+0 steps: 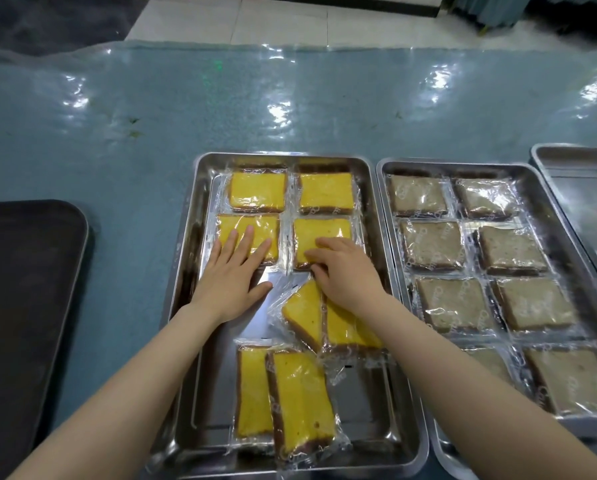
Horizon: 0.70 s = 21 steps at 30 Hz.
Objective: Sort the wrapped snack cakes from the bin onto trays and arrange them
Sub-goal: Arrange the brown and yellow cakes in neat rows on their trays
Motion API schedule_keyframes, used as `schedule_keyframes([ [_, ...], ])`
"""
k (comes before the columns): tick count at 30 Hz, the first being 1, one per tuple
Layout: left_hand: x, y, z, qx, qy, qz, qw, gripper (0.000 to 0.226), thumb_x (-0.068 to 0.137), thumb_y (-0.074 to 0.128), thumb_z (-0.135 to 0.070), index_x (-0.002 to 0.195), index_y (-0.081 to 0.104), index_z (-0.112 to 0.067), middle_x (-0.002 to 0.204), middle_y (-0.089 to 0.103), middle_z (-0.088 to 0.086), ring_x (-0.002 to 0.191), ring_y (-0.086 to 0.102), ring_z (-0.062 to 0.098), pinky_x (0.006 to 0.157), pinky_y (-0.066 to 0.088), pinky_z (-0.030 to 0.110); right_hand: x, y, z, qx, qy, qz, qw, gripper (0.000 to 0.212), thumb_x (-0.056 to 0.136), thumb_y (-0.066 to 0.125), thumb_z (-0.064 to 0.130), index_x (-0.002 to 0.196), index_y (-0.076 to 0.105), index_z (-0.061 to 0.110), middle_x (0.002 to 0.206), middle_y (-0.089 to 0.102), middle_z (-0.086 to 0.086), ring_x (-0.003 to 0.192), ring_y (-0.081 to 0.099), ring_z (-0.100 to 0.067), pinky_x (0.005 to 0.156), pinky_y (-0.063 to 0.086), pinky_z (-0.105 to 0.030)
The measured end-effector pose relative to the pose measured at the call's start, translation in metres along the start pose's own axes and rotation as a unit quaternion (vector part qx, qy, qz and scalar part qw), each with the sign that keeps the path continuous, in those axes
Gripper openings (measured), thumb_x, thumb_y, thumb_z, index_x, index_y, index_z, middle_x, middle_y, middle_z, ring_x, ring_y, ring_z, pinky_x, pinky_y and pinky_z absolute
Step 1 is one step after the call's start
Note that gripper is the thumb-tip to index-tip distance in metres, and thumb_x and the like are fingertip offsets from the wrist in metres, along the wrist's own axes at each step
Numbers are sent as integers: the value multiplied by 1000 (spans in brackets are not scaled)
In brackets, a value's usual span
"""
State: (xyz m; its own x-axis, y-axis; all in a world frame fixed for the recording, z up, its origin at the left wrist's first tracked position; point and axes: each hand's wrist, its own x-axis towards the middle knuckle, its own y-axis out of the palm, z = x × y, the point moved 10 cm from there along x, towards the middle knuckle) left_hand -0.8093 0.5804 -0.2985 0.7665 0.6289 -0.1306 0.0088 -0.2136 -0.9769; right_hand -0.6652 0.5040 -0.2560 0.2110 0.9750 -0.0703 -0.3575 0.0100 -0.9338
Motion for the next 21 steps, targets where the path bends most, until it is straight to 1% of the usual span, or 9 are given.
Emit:
schedule_keyframes([
  [5,9,-6,3,-28,-14,6,999,101,82,50,-63,146,-17,-23,152,-23,0,139,-23,18,111,-14,36,5,3,-7,17,1,16,1000,38,97,50,25,134,54,22,147,45,0,139,30,-23,114,17,-31],
  [9,2,-22,-2,-43,-21,-35,998,100,83,56,-56,149,-9,-20,153,-18,0,142,-17,17,112,-12,33,0,4,-7,50,6,29,998,41,96,52,26,137,51,23,152,37,1,144,21,-22,115,14,-32],
  [11,-11,-31,-6,-86,-33,-74,993,88,86,59,-46,151,5,-20,157,-7,-1,144,-7,16,114,-3,31,-11,-5,-9,79,16,-3,997,38,94,55,25,132,55,21,146,44,1,140,29,-21,111,20,-29],
  [13,-29,-40,-8,-172,-65,-123,975,65,87,62,-34,143,33,-21,156,18,-2,143,16,17,111,16,31,-27,-16,-16,92,37,-40,994,32,93,58,23,124,61,20,131,53,3,127,41,-18,101,28,-23],
  [15,-47,-45,-10,-231,-98,-165,954,40,86,64,-26,124,55,-19,142,40,0,128,37,16,102,26,19,-46,-20,-22,97,56,-38,993,28,92,57,22,120,62,20,123,55,4,117,46,-16,95,34,-23],
  [17,-60,-40,-15,-278,-129,-163,938,22,85,64,-26,106,61,-20,122,49,-2,102,48,4,85,30,2,-66,-21,-28,108,73,-21,991,25,93,57,24,117,62,22,121,58,4,111,52,-14,90,39,-24],
  [18,-63,-34,-19,-303,-147,-141,931,17,86,64,-30,101,61,-23,114,52,-4,90,49,-2,76,35,2,-77,-21,-29,114,78,-17,990,24,93,56,24,116,61,23,119,59,4,107,55,-14,86,40,-23],
  [19,-64,-26,-24,-325,-165,-107,925,18,86,62,-36,99,60,-24,107,56,-6,84,52,-3,72,38,7,-87,-21,-29,117,79,-14,990,23,92,57,23,115,61,24,119,61,5,106,57,-14,83,40,-23],
  [21,-64,-10,-33,-365,-203,-35,908,29,86,60,-46,104,58,-24,94,62,-8,81,60,7,70,47,25,-105,-15,-25,110,67,11,992,28,91,59,27,119,59,26,131,56,5,117,54,-16,90,40,-25],
])
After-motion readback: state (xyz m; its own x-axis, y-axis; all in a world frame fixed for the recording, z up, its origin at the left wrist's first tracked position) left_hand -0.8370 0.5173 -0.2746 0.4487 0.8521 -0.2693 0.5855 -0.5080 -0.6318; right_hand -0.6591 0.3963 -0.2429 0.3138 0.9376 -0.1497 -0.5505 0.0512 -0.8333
